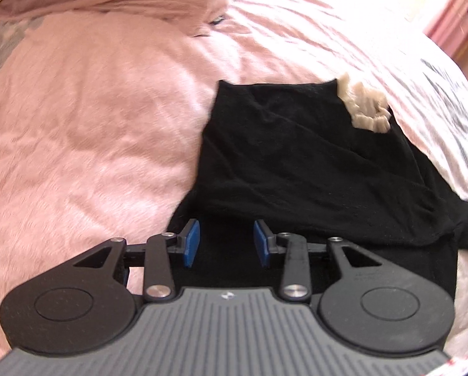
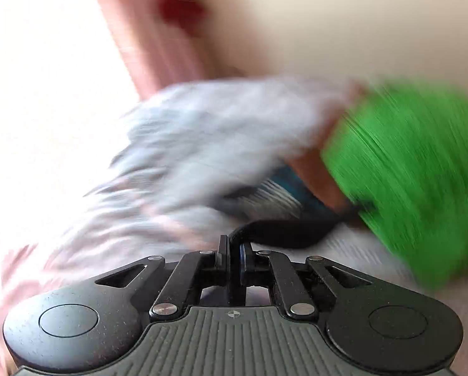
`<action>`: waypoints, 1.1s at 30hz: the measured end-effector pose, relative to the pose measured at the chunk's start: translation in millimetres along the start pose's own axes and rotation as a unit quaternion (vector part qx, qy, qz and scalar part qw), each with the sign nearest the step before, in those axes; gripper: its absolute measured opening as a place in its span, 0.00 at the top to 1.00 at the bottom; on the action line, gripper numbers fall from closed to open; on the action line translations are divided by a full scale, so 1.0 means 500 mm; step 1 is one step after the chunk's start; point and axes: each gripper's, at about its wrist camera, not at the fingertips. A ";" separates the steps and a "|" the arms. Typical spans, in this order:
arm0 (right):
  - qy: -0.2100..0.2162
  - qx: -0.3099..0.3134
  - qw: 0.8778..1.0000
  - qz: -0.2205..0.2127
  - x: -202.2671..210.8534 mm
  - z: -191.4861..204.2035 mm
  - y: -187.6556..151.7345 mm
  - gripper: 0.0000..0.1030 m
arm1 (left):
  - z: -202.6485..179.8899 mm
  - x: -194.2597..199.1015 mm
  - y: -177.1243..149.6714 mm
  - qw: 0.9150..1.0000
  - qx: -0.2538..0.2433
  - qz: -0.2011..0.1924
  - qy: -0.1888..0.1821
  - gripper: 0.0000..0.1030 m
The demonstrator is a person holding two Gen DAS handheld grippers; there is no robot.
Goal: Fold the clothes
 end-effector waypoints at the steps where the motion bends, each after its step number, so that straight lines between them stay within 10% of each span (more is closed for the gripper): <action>1: 0.031 0.040 0.998 -0.025 0.046 0.058 0.003 0.98 | 0.009 0.005 -0.004 1.000 0.010 0.000 -0.001 0.68; 6: 0.237 0.257 0.928 -0.126 0.333 0.350 -0.125 0.98 | 0.045 0.029 -0.028 0.999 0.047 -0.002 -0.010 0.68; 10: 0.278 0.417 0.862 -0.076 0.426 0.470 -0.327 0.38 | 0.076 0.045 -0.048 0.998 0.064 0.003 -0.011 0.68; 12: 0.267 0.463 0.843 -0.053 0.421 0.466 -0.398 0.38 | 0.091 0.052 -0.055 0.997 0.070 0.005 -0.012 0.68; 21: 0.095 0.534 0.840 0.008 0.160 0.283 -0.422 0.39 | 0.115 0.045 -0.069 0.997 0.075 0.015 -0.020 0.68; 33: 0.084 0.541 0.837 -0.010 0.079 0.207 -0.409 0.53 | 0.043 -0.067 0.048 0.994 0.081 -0.010 -0.075 0.66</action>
Point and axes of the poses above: each gripper's, at about its wrist camera, not at the fingertips, and x roughly against the way its jaws point, z to its left, y to its top, and after that the axes turned 14 degrees about -y, right-handed
